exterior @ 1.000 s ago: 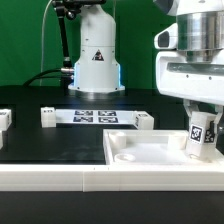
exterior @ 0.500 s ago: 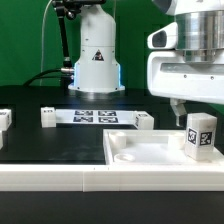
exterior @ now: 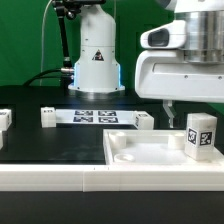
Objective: Assemble one leg
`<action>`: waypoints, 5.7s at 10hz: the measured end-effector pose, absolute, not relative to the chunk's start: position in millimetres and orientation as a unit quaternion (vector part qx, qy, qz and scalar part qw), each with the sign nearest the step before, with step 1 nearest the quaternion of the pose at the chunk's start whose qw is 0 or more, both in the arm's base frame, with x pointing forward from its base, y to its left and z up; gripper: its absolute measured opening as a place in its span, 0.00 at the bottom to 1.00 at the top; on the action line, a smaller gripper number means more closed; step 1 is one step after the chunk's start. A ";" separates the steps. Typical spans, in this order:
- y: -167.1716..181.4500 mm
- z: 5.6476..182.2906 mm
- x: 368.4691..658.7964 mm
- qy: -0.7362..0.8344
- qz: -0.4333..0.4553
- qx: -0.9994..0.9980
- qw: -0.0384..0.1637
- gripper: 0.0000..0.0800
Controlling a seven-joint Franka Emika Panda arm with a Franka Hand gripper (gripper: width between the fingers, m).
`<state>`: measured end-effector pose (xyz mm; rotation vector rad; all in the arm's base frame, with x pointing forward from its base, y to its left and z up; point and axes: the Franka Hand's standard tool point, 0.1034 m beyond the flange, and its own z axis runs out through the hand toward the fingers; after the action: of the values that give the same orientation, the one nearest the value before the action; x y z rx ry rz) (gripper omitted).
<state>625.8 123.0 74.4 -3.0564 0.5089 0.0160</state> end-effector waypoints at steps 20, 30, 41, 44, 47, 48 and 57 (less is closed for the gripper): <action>118.7 73.8 626.2 0.400 -0.029 -0.916 0.025 0.36; 121.1 72.7 622.3 0.651 -0.004 -0.758 0.035 0.65; 120.7 71.0 620.3 0.274 -0.005 -0.961 0.019 0.81; 115.4 71.1 620.9 0.142 -0.006 -0.990 0.019 0.81; 116.5 73.4 623.1 0.062 -0.009 -0.998 0.017 0.65; 116.3 73.0 623.0 0.061 -0.009 -0.998 0.017 0.65; 119.8 72.0 622.6 0.236 -0.015 -0.971 0.020 0.36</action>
Offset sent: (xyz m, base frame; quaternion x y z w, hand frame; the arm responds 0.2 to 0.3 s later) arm 0.0003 0.0020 0.0033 0.0055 0.0022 -0.1163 0.9932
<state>622.6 119.8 72.0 -3.0128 0.7315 -0.0481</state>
